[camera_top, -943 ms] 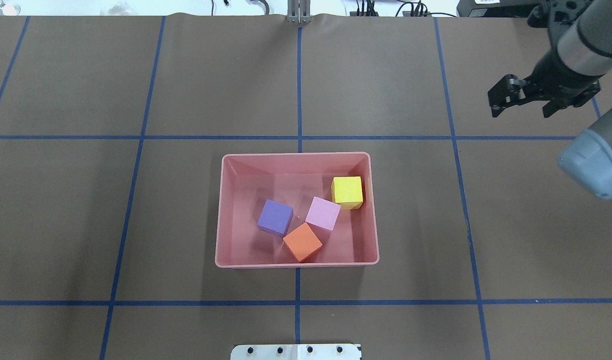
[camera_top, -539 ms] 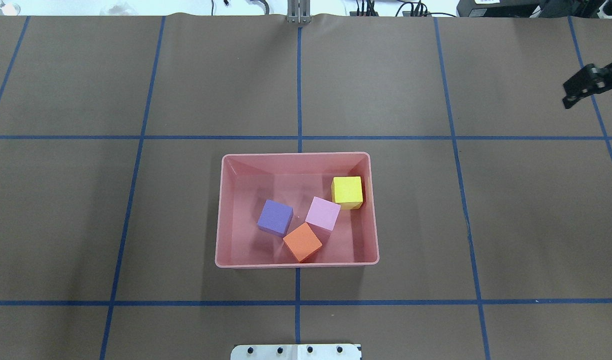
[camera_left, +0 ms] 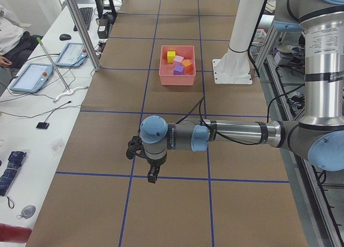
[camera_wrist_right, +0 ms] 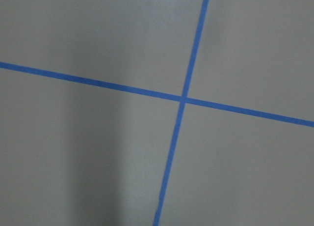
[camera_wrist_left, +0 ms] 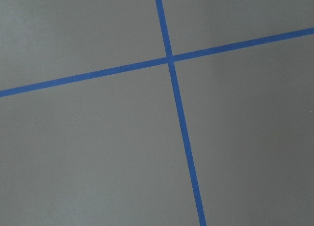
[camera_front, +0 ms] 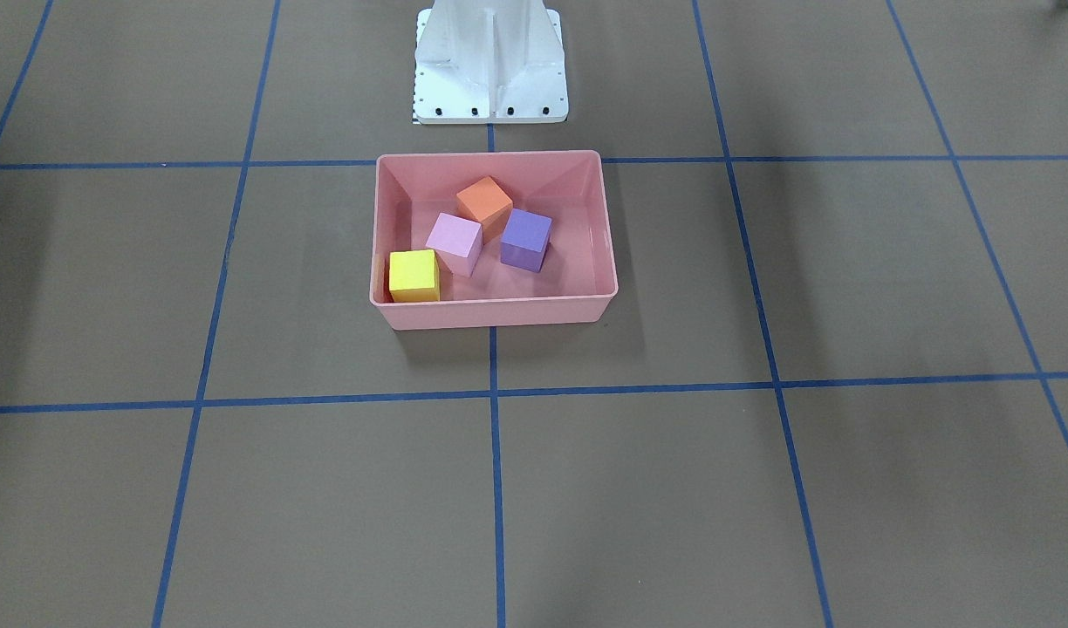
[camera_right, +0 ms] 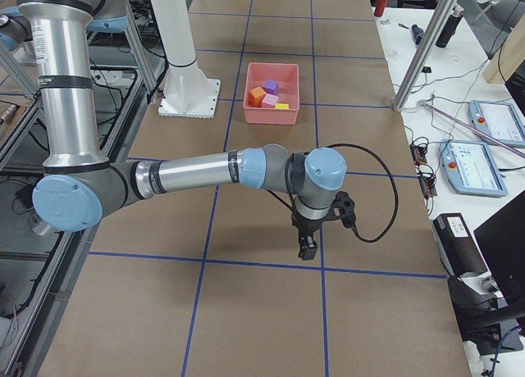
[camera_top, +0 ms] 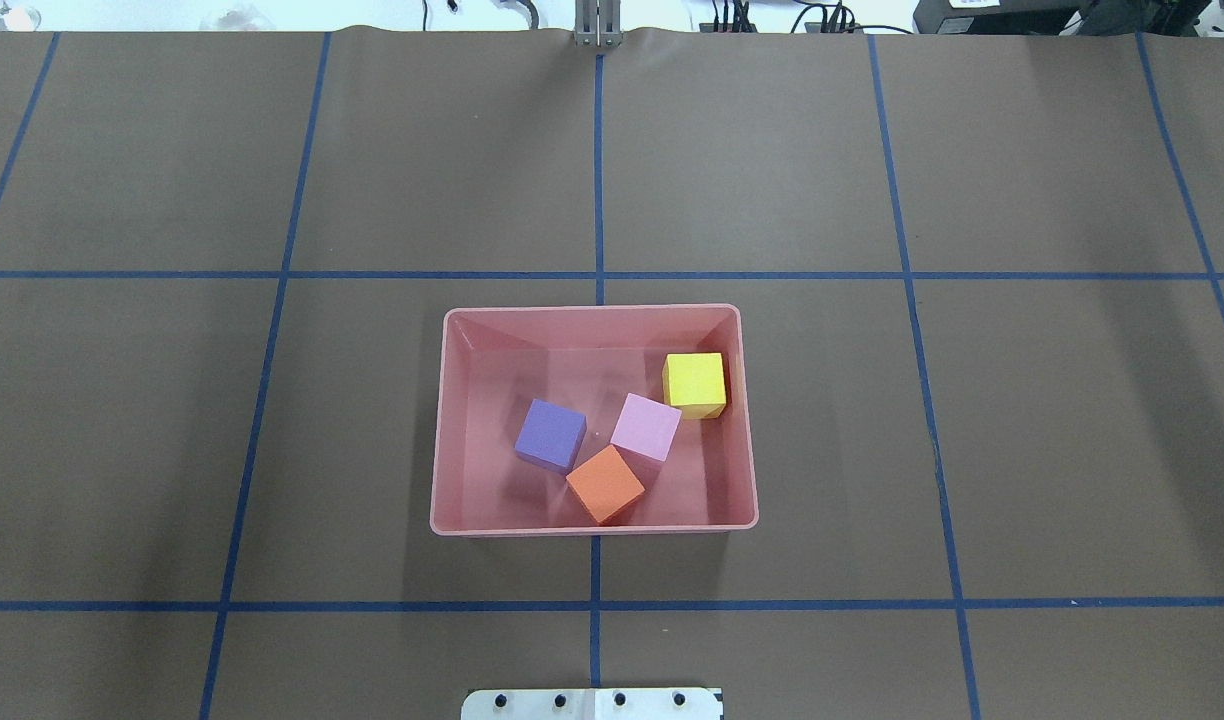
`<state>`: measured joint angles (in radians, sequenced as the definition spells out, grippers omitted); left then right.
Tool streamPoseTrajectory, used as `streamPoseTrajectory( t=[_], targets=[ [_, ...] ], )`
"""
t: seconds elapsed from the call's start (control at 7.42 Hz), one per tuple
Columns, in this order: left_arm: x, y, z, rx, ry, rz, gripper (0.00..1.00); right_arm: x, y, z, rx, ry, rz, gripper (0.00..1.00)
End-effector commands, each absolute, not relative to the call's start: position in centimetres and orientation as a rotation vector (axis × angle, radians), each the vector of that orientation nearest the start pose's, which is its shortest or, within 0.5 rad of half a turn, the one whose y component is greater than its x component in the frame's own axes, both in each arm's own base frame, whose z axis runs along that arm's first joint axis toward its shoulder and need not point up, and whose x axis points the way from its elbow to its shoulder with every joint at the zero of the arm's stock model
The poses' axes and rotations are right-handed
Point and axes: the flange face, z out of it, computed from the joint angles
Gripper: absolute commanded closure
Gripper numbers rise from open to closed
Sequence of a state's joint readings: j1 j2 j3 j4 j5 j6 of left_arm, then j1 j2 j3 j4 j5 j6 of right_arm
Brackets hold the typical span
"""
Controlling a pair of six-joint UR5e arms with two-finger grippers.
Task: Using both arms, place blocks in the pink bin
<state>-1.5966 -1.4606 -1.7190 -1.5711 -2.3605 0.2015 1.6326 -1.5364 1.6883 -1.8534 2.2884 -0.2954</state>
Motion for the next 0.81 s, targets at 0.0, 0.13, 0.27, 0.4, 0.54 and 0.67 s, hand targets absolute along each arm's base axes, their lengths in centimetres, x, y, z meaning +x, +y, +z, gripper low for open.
streamPoseTrajectory(
  t=[0.0, 0.13, 0.27, 0.4, 0.54, 0.67],
  targets=[
    [-7.44, -44.57, 63.62, 0.126, 0.779, 0.18, 0.0, 10.61, -45.88, 64.48, 0.003, -0.725, -0.084, 0.0],
    [-7.44, -44.58, 63.54, 0.127, 0.779, 0.178, 0.0, 10.63, -45.98, 64.56, 0.007, -0.721, -0.055, 0.0],
    [-7.44, -44.57, 63.56, 0.125, 0.779, 0.177, 0.0, 10.64, -45.91, 64.64, 0.005, -0.72, -0.054, 0.0],
    [-7.44, -44.57, 63.56, 0.125, 0.779, 0.177, 0.0, 10.62, -45.7, 64.78, 0.002, -0.72, -0.053, 0.0],
    [-7.51, -44.48, 63.62, 0.124, 0.779, 0.175, 0.0, 10.61, -45.7, 64.77, 0.003, -0.721, -0.053, 0.0],
    [-7.51, -44.48, 63.62, 0.124, 0.779, 0.175, 0.0, 10.61, -45.7, 64.77, 0.003, -0.721, -0.053, 0.0]
  ],
)
